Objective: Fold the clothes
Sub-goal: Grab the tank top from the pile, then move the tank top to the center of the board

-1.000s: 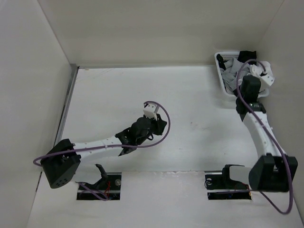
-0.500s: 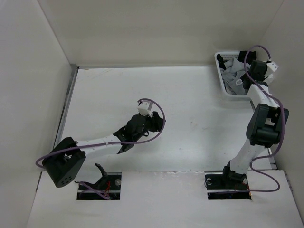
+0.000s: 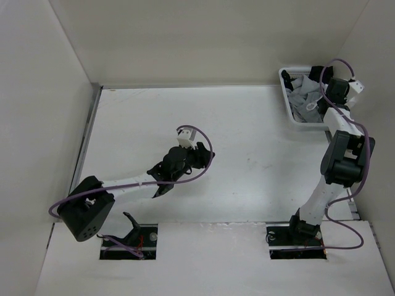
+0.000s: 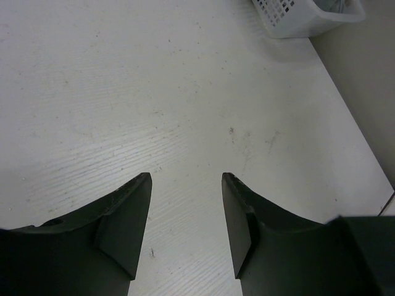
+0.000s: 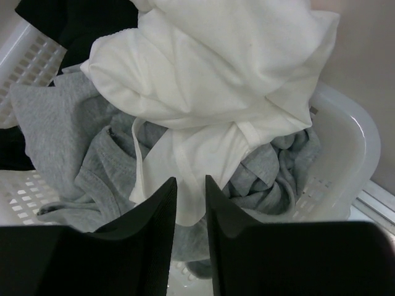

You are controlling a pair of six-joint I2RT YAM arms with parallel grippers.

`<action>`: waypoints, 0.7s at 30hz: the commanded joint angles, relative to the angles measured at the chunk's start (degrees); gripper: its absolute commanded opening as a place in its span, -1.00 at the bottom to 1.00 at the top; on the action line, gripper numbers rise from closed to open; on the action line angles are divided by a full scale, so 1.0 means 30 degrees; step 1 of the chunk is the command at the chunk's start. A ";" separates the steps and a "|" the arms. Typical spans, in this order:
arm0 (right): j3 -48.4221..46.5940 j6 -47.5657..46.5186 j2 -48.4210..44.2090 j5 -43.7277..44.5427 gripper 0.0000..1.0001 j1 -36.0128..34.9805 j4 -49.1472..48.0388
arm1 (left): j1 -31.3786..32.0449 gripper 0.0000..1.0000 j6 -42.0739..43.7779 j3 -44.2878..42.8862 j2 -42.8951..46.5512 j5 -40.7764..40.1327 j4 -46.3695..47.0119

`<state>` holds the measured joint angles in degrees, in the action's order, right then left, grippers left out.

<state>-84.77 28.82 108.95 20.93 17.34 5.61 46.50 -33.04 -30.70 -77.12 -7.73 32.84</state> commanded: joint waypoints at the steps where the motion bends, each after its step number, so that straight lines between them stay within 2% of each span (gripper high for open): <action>1: -0.1156 0.0003 0.0364 -0.0354 -0.57 0.0181 -0.0229 | -0.0164 -0.05 -0.0267 0.0331 -0.0103 0.0320 0.1329; 5: -0.1303 0.0120 0.0015 -0.0589 -1.00 0.0211 0.0181 | -0.0281 -0.05 -0.0296 0.0330 -0.0162 0.0320 0.1329; 8: -0.0282 0.0180 -0.2059 -0.0414 -1.00 0.0093 -0.0576 | -0.0427 -0.06 -0.0413 0.0330 -0.0133 0.0320 0.1329; 12: 0.1622 0.0004 -0.6947 -0.0180 -1.00 -0.1016 -0.1866 | -0.0574 -0.07 -0.0472 0.0360 0.0247 0.0320 0.1329; 16: 0.2592 -0.0405 -1.1928 0.0347 -1.00 -0.3619 -0.1840 | -0.0808 -0.08 -0.0589 0.0389 0.1154 0.0115 0.1066; 21: 0.2800 -0.1020 -1.7262 0.0874 -1.00 -0.9003 -0.0671 | -0.1918 -0.10 -0.1700 0.0448 0.3348 -0.0529 -0.0805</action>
<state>-76.77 27.40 62.96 21.30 -3.92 3.27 42.72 -35.55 -29.85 -72.36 -7.62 31.24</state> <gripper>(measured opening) 0.002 0.454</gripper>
